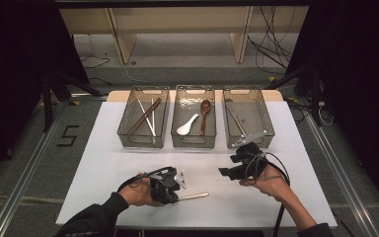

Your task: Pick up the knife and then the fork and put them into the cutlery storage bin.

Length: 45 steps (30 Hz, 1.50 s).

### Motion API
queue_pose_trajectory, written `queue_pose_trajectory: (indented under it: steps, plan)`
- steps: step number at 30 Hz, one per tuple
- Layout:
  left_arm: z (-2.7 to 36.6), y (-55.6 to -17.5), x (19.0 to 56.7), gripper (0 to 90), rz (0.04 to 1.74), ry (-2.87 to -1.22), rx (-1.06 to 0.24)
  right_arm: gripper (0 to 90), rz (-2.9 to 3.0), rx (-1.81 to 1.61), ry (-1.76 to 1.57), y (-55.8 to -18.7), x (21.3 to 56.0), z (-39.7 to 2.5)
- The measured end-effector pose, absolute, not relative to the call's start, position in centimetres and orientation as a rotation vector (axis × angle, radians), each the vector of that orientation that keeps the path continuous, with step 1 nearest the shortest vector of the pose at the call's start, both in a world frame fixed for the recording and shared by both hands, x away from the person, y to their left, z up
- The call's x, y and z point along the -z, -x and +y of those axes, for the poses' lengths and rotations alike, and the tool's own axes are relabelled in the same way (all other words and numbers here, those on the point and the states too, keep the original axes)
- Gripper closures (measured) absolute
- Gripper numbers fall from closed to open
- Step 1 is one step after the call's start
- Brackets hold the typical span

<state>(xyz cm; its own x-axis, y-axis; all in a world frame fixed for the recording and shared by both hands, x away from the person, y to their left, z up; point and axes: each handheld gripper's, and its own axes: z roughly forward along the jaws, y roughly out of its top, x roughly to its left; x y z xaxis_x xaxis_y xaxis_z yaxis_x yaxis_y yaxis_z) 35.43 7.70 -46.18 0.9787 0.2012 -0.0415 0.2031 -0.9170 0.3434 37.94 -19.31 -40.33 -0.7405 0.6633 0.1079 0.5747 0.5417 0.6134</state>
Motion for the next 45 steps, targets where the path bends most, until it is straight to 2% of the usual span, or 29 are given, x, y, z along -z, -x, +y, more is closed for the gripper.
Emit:
queue_pose_trajectory:
  steps: [16, 22, 34, 45]
  plan:
    - [8.65, -36.07, 45.6, 84.3, 0.367, -2.715, 0.015, 34.9, 2.654, -0.973, -1.043, -37.74, 40.52, -18.8]
    - [8.52, -36.16, 46.41, 84.0, 0.36, -2.781, 0.015, 34.9, 2.657, -0.972, -1.042, -37.72, 40.58, -18.69]
    - [8.06, -35.74, 46.46, 82.2, 0.374, -2.803, -0.03, 35.0, 2.657, -0.974, -1.049, -37.8, 40.59, -18.76]
    - [8.03, -35.37, 46.38, 84.1, 0.358, -2.804, -0.067, 35.1, 2.656, -0.976, -1.048, -37.84, 40.56, -18.7]
